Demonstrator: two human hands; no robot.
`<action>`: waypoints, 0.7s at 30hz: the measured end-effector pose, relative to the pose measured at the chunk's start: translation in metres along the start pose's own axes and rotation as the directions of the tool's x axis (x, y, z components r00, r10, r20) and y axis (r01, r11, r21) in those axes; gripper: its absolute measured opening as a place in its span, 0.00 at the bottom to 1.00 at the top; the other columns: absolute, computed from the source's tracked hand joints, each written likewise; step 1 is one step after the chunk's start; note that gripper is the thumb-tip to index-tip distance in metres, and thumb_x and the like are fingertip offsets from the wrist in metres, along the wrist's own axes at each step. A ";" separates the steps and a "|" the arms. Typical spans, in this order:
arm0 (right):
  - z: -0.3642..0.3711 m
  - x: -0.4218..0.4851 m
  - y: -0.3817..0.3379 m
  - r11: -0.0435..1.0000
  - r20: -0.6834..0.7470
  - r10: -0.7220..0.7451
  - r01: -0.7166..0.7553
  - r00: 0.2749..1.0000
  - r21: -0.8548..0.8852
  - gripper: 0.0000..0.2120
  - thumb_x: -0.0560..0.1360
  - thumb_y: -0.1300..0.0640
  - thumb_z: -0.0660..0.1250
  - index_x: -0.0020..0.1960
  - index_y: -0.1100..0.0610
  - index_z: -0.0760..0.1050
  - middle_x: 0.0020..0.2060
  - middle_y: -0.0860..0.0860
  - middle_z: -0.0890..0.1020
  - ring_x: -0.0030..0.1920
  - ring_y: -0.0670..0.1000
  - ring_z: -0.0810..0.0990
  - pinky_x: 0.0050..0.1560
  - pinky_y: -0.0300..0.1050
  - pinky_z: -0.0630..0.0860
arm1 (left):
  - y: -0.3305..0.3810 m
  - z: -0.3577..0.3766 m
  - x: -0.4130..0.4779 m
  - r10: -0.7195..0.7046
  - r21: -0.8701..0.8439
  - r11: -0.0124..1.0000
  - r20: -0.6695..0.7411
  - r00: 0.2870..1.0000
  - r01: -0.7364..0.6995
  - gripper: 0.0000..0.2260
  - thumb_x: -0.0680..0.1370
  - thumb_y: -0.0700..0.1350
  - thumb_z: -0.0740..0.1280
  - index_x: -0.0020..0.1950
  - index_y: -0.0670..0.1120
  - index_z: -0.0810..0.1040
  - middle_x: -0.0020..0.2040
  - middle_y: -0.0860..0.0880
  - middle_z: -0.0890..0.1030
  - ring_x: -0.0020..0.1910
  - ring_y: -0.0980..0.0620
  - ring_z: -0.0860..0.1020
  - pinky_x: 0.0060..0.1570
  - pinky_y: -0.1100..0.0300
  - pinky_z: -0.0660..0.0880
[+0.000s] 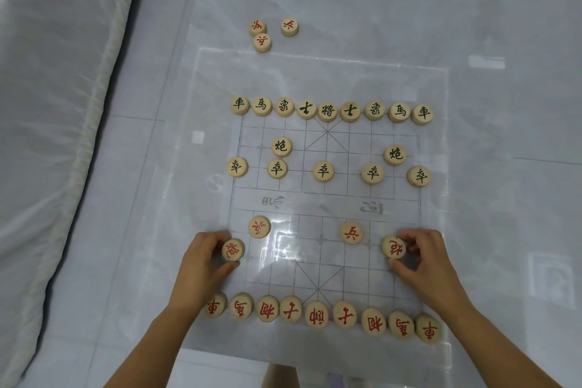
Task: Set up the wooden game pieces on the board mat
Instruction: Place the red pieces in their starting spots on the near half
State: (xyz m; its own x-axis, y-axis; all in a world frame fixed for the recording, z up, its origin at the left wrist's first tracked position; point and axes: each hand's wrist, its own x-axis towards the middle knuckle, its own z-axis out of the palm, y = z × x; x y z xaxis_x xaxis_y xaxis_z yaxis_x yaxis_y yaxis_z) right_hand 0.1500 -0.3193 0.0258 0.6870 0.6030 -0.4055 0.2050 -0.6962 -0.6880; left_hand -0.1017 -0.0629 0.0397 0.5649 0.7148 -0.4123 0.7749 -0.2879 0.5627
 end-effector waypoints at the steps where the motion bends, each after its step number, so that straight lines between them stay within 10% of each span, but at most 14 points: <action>1: 0.000 0.000 0.000 1.000 -0.001 -0.001 0.001 1.000 -0.006 0.21 0.66 0.64 0.74 0.52 0.51 0.69 0.50 0.48 0.67 0.47 0.38 0.70 0.46 0.27 0.66 | 0.000 0.002 -0.002 0.009 0.026 1.000 0.005 1.000 -0.009 0.18 0.67 0.37 0.75 0.53 0.47 0.74 0.50 0.49 0.73 0.48 0.51 0.75 0.53 0.60 0.73; 13: 0.001 -0.001 -0.002 1.000 -0.031 -0.022 0.022 0.999 -0.014 0.22 0.65 0.66 0.74 0.52 0.52 0.70 0.50 0.50 0.68 0.46 0.41 0.71 0.48 0.22 0.68 | 0.011 0.014 -0.003 -0.072 0.043 0.996 -0.045 0.996 0.074 0.16 0.64 0.46 0.77 0.43 0.48 0.72 0.43 0.49 0.74 0.43 0.49 0.74 0.45 0.53 0.75; 21: 0.000 -0.002 -0.002 0.997 -0.007 -0.037 0.036 0.999 -0.073 0.20 0.66 0.65 0.74 0.54 0.55 0.72 0.51 0.50 0.67 0.46 0.43 0.71 0.49 0.31 0.67 | 0.009 0.018 -0.007 -0.063 0.088 0.994 -0.054 0.997 0.067 0.25 0.66 0.47 0.76 0.60 0.46 0.73 0.51 0.47 0.78 0.50 0.47 0.76 0.54 0.48 0.74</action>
State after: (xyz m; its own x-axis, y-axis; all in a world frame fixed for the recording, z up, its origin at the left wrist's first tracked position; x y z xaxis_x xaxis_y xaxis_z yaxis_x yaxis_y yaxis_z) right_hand 0.1480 -0.3195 0.0279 0.6840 0.6255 -0.3753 0.2799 -0.7002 -0.6568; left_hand -0.0934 -0.0815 0.0350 0.4992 0.7647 -0.4076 0.8330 -0.2939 0.4688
